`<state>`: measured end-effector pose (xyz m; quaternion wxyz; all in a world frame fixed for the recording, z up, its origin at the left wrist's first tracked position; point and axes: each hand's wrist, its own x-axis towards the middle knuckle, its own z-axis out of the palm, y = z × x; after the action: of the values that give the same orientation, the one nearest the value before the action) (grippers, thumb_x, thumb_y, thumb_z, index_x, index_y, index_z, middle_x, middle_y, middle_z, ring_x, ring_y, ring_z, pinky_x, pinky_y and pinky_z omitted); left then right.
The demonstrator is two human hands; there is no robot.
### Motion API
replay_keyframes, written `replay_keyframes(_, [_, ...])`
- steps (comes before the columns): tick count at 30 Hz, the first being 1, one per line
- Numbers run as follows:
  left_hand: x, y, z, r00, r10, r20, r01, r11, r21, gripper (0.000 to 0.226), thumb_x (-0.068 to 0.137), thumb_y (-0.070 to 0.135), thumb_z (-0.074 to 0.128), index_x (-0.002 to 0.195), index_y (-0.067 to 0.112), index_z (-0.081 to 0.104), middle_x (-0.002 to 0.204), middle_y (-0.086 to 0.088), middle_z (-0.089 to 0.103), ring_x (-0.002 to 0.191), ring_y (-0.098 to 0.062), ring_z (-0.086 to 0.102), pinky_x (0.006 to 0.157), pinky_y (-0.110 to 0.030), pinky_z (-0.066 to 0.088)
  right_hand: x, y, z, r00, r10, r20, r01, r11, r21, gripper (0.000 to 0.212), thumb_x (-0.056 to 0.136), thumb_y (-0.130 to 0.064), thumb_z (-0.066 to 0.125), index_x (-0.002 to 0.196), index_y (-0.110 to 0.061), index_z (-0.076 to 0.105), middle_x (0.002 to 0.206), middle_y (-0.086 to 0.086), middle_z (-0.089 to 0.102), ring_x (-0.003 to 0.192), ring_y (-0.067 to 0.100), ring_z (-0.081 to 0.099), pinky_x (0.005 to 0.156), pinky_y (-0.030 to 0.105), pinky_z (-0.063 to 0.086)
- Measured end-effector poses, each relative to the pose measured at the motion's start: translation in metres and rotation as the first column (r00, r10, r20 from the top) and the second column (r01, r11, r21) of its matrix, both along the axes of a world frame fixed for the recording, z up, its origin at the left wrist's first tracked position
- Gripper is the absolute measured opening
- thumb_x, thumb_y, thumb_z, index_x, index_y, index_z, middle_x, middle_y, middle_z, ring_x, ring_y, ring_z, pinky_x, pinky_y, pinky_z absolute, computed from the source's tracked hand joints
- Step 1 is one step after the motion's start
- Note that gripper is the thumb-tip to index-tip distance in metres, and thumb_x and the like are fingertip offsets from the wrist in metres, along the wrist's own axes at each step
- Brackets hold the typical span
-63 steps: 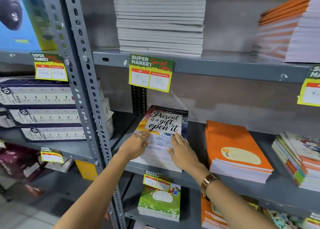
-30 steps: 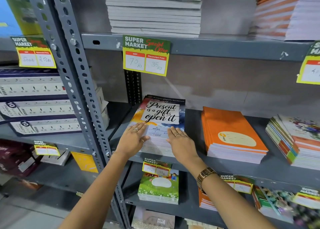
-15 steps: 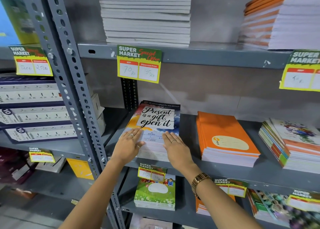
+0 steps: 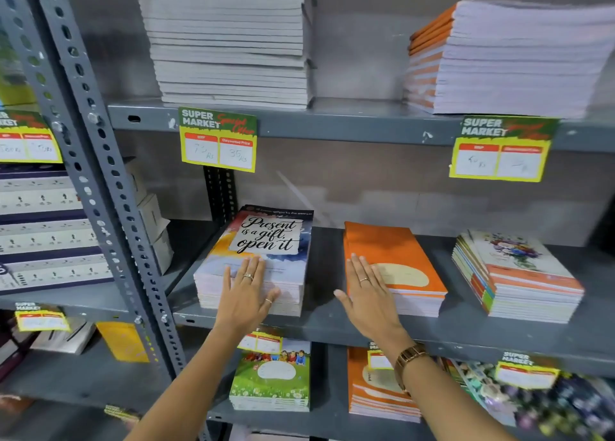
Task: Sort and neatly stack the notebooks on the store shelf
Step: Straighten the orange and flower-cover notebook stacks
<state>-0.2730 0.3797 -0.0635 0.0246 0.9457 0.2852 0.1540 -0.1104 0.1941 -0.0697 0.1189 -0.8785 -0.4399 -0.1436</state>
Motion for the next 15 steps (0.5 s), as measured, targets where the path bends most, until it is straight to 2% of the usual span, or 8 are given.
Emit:
replay_keyframes(3, [0.020,-0.019,0.003,0.999,-0.052,0.004,0.052,0.998,0.028,0.119,0.055,0.074,-0.037,0.148,0.014,0.005,0.160,-0.005,0.006,0.148,-0.021,0.000,0.119,-0.045,-0.003,0.019,-0.028,0.000,0.999,-0.052,0.004,0.052,0.998,-0.026,0.068,0.097,-0.049,0.026,0.151,-0.013,0.004,0.161,0.003,0.002,0.149,0.018,-0.002,0.114,0.027,-0.009])
replay_keyframes(5, [0.035,-0.031,0.004,0.996,-0.093,-0.015,0.094,0.994,0.049,0.107,0.064,0.071,-0.032,0.148,0.014,0.003,0.160,-0.004,0.004,0.148,-0.020,-0.002,0.119,-0.044,-0.005,0.032,-0.044,0.001,0.995,-0.096,-0.005,0.095,0.995,-0.036,0.068,0.097,-0.049,0.027,0.151,-0.014,0.003,0.161,0.002,0.001,0.149,0.017,-0.002,0.112,0.026,-0.009])
replay_keyframes(8, [0.058,-0.047,0.005,0.991,-0.126,-0.039,0.129,0.987,0.100,0.068,0.094,0.054,0.009,0.149,0.014,0.004,0.160,-0.003,0.006,0.148,-0.019,-0.001,0.119,-0.044,-0.007,0.052,-0.065,0.003,0.991,-0.130,-0.011,0.129,0.990,-0.065,0.070,0.097,-0.048,0.028,0.151,-0.013,-0.001,0.161,0.004,-0.003,0.148,0.019,-0.005,0.111,0.028,-0.010])
replay_keyframes(11, [0.076,-0.065,0.008,0.981,-0.193,0.002,0.192,0.976,0.103,0.061,0.097,0.044,0.029,0.147,0.012,0.015,0.159,-0.004,0.014,0.148,-0.020,0.005,0.120,-0.044,-0.002,0.065,-0.080,0.002,0.992,-0.125,-0.019,0.123,0.989,-0.085,0.069,0.098,-0.047,0.027,0.150,-0.013,-0.002,0.161,0.003,-0.005,0.148,0.019,-0.006,0.112,0.027,-0.008])
replay_keyframes(15, [0.104,-0.088,0.007,0.955,-0.298,0.009,0.296,0.951,0.085,0.060,0.097,0.040,0.031,0.148,0.013,0.013,0.159,-0.003,0.013,0.148,-0.019,0.005,0.120,-0.038,-0.002,0.080,-0.095,-0.002,0.994,-0.106,-0.033,0.101,0.988,-0.117,0.067,0.098,-0.046,0.025,0.150,-0.013,-0.002,0.161,0.003,-0.004,0.149,0.018,-0.005,0.113,0.026,-0.009])
